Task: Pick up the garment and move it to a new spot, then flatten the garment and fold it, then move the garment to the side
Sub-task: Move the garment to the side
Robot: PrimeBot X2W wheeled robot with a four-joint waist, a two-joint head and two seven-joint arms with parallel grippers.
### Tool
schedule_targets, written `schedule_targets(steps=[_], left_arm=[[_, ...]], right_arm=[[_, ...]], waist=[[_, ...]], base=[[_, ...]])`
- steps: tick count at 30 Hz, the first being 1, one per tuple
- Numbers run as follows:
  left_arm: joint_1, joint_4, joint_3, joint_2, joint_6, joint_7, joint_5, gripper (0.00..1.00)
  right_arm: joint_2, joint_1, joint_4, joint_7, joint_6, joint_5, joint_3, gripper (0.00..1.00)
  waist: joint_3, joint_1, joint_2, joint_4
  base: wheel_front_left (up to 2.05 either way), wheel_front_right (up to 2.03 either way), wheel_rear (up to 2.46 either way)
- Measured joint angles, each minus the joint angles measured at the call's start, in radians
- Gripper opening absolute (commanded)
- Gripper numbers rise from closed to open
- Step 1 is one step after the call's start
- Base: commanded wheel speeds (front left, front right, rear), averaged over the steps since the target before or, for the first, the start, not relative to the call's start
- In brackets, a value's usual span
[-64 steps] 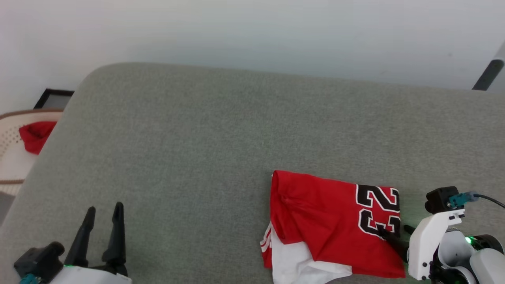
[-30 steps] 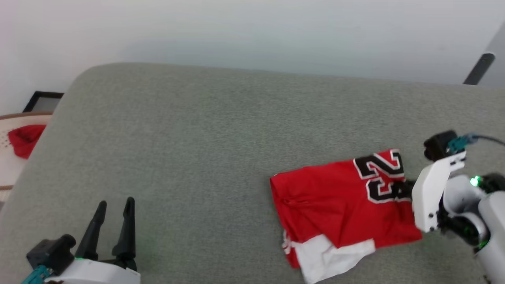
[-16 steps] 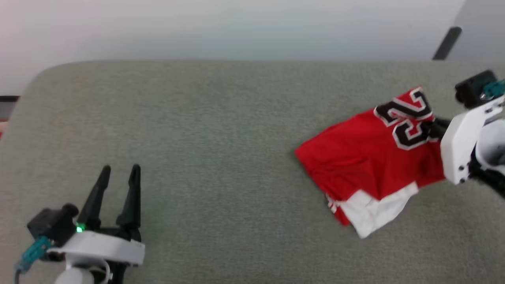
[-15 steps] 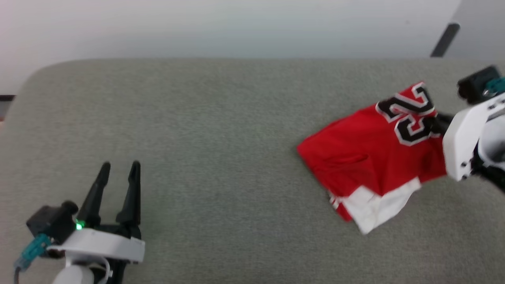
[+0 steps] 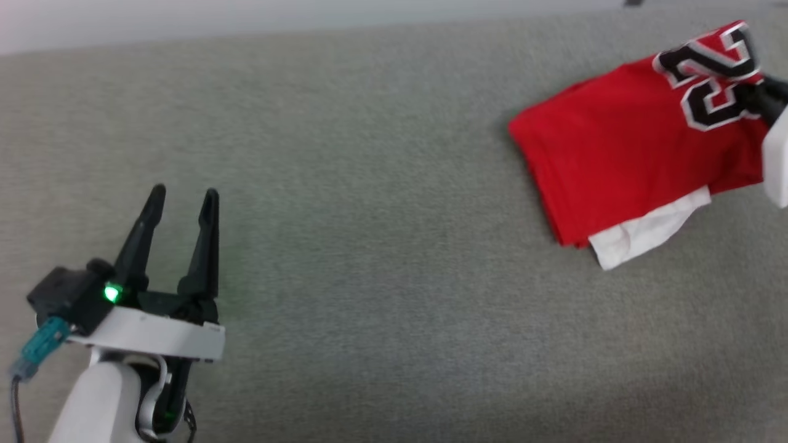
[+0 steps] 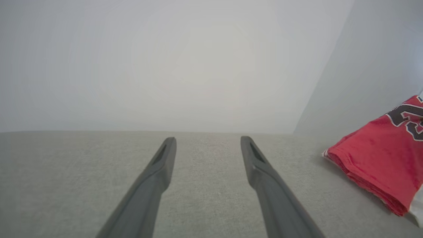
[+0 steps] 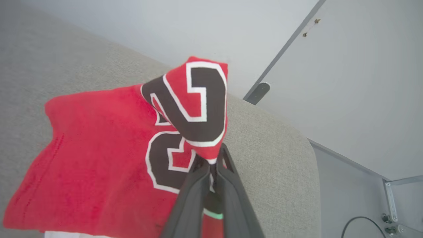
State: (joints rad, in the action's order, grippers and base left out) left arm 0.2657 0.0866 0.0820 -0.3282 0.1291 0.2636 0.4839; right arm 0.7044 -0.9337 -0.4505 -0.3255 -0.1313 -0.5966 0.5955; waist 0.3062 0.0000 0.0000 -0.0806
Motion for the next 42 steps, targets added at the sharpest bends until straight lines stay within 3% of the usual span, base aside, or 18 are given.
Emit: schedule_targets(steps=[20,42], left_arm=[[0.167,-0.008,0.09,-0.081,0.0,-0.001,-0.019,1.0],[0.225,-0.045,0.112,-0.117,0.0,-0.01,-0.017,1.0]], right_arm=[[0.059,-0.185,-0.333,0.248,0.0,0.142,-0.036,0.0],[-0.015,-0.305,-0.641,0.4,0.0,0.294,-0.072,0.0]], waist=[[0.216,0.0,0.0001,-0.129],[0.33,0.0,0.0,-0.155]], base=[[0.0,0.0,0.0],[0.0,0.0,0.0]])
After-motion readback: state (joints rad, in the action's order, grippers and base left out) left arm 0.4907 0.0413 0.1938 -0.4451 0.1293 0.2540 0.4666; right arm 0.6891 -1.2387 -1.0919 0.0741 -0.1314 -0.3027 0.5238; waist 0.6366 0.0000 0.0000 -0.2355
